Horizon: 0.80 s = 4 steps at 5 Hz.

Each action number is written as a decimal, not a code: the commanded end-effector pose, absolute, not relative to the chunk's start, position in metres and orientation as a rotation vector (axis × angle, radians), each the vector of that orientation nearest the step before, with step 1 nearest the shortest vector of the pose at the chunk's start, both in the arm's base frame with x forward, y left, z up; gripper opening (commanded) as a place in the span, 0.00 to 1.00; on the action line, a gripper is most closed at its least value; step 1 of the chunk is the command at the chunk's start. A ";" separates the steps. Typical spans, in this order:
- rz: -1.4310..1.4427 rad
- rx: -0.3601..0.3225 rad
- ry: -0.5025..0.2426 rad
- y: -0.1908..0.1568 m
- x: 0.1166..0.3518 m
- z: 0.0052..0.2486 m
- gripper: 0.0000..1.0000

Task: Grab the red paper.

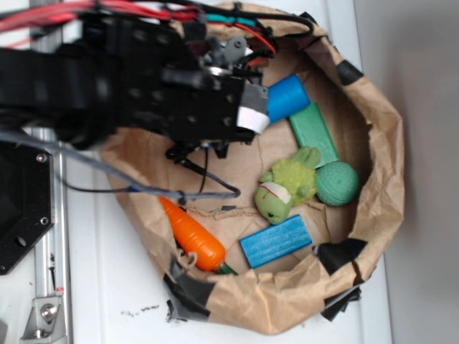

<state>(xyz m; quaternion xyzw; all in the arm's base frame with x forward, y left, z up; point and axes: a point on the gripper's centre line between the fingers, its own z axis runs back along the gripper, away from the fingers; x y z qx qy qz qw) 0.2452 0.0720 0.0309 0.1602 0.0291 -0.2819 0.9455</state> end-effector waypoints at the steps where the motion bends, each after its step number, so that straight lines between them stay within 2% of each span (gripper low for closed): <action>1: -0.515 0.218 0.137 0.070 0.243 0.001 0.00; 4: -0.516 0.230 0.107 0.075 0.243 0.017 0.00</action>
